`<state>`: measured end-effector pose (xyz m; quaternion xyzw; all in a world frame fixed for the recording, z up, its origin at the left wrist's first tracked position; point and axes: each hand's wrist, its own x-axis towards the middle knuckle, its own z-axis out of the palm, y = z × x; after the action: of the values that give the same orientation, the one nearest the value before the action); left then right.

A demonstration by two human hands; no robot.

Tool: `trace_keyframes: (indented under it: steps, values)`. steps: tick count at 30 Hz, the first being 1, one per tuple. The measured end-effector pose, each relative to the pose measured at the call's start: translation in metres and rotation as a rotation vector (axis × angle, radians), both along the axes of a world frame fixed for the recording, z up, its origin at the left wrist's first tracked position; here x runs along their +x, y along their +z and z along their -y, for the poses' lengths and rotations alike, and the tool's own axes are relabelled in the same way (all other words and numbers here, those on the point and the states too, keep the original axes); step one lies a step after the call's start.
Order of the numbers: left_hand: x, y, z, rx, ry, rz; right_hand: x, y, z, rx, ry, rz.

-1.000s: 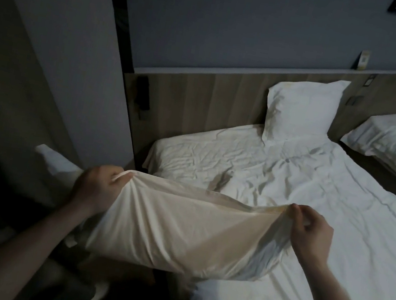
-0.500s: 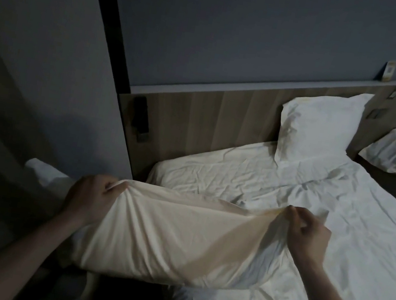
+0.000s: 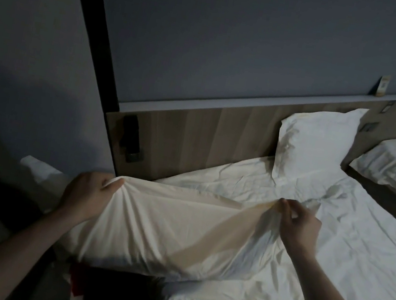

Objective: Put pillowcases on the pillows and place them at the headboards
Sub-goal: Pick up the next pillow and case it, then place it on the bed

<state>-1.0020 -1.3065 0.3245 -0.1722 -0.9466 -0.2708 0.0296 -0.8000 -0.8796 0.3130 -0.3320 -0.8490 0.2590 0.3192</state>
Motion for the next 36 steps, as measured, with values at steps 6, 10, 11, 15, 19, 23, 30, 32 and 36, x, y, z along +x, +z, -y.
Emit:
trace_keyframes:
  steps: [6,10,11,15,19,23,30,32,36]
  values:
    - [-0.055,-0.010,-0.024,0.023,-0.041,-0.029,-0.053,-0.010,-0.025,-0.023,-0.057,0.025]
    - [-0.079,-0.024,-0.042,0.055,-0.022,-0.021,-0.091,-0.020,-0.043,-0.038,-0.056,0.028]
    - [-0.086,-0.027,-0.046,0.053,-0.015,-0.014,-0.101,-0.024,-0.049,-0.023,-0.049,0.031]
    - [-0.118,-0.036,-0.063,0.053,-0.010,0.000,-0.136,-0.038,-0.071,0.003,-0.018,0.020]
    - [-0.142,-0.045,-0.077,0.112,0.016,0.005,-0.170,-0.050,-0.090,0.020,0.014,-0.005]
    - [-0.163,-0.049,-0.085,0.091,0.089,0.046,-0.209,-0.050,-0.106,-0.002,0.071,-0.026]
    - [-0.182,-0.095,-0.096,0.178,0.066,0.037,-0.264,-0.063,-0.119,-0.111,0.048,-0.055]
    - [-0.187,-0.128,-0.102,0.177,0.063,0.019,-0.275,-0.093,-0.122,-0.093,0.043,-0.045]
    - [-0.205,-0.200,-0.111,0.235,0.119,-0.021,-0.299,-0.155,-0.131,-0.056,0.079,-0.043]
